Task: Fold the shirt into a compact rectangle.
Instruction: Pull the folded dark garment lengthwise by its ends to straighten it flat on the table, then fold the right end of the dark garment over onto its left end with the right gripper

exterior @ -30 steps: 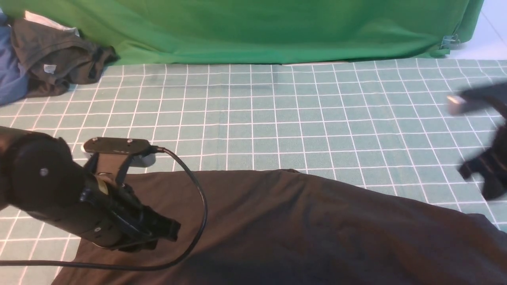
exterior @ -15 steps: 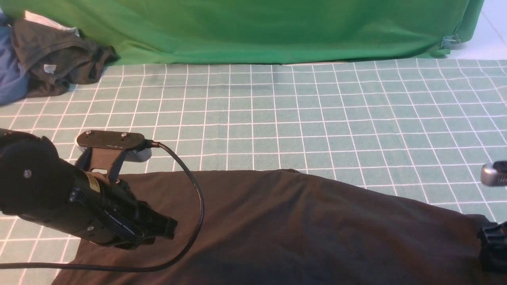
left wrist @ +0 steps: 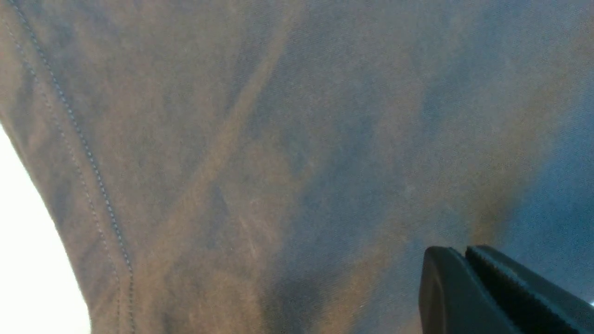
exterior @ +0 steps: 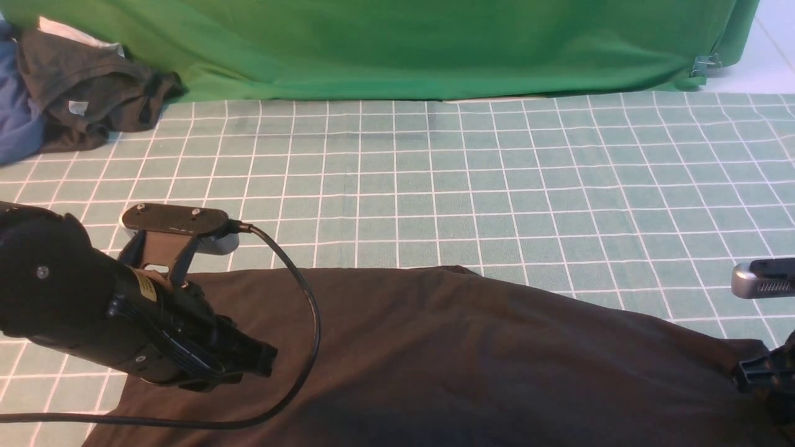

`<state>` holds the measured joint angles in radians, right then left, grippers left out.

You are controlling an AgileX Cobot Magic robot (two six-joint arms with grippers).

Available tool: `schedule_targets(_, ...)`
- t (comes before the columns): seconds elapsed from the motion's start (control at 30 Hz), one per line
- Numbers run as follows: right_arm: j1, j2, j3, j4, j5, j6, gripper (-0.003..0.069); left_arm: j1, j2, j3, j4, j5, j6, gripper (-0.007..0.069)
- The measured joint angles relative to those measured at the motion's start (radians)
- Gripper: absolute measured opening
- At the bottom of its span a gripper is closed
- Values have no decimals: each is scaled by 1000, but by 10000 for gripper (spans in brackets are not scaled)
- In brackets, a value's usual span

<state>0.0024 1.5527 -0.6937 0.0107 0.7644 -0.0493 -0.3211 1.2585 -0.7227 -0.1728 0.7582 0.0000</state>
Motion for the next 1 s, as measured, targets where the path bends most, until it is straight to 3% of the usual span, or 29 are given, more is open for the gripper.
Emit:
schedule_targets(0.23, 0, -93, -84, -215, 166, 104, 50, 0, 0, 0, 0, 0, 0, 7)
schedule_targets(0.4, -1, -152, -171, -231, 266, 123, 50, 0, -5, 0, 1, 0, 0, 7)
schedule_targets(0.5, -1, -183, -236, -183, 318, 118, 50, 0, -25, 0, 10, -1, 0, 7)
schedule_targets(0.67, 14, -235, -324, -3, 358, 63, 50, 0, -81, 0, 41, -12, -29, 7)
schedule_targets(0.83, 123, -251, -379, 145, 371, 43, 50, 0, -144, 0, 86, -15, -88, 7)
schedule_targets(1.0, 320, -250, -413, 284, 326, 43, 50, 0, -185, 0, 94, 13, -127, 7)
